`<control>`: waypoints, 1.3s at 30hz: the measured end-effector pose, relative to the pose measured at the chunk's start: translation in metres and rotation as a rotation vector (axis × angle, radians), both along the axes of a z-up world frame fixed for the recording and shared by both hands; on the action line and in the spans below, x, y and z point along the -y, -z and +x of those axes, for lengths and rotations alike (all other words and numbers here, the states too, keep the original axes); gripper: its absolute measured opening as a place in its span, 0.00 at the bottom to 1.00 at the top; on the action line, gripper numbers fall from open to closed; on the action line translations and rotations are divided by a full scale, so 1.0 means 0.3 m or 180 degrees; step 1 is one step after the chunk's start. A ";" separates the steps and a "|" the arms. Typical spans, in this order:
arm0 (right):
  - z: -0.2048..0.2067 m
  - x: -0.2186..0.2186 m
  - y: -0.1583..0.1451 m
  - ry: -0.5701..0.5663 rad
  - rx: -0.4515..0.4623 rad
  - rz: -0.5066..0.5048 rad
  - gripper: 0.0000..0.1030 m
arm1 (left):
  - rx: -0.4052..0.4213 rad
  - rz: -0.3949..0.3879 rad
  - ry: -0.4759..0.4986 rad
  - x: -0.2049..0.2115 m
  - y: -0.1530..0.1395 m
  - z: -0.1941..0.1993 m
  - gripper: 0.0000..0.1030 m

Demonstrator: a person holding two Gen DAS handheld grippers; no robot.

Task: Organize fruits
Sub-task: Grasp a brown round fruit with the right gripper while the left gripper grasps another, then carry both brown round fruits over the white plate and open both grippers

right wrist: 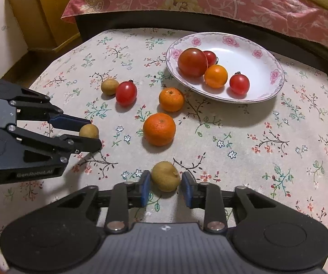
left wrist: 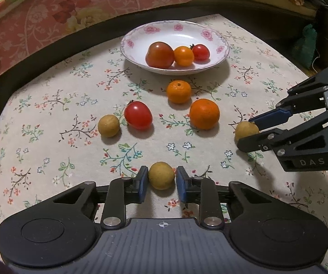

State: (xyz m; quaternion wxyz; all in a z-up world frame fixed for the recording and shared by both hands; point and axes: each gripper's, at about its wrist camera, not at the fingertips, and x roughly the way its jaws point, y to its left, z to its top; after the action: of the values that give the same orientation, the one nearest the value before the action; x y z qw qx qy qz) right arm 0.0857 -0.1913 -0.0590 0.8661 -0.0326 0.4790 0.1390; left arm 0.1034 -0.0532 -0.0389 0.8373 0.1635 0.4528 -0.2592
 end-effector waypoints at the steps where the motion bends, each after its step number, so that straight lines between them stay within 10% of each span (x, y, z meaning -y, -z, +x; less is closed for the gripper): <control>1: -0.001 -0.003 0.000 -0.0009 0.0008 -0.0021 0.27 | -0.0001 0.0001 0.0009 0.002 0.000 -0.002 0.31; 39: 0.004 -0.002 -0.043 0.0110 0.0142 0.0023 0.27 | 0.0096 -0.0190 -0.0001 0.046 -0.063 0.019 0.31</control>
State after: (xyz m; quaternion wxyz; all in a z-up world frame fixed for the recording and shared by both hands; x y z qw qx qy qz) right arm 0.0869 -0.1907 -0.0463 0.8790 -0.0243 0.4596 0.1249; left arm 0.1089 -0.0670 -0.0201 0.8486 0.1423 0.4322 -0.2699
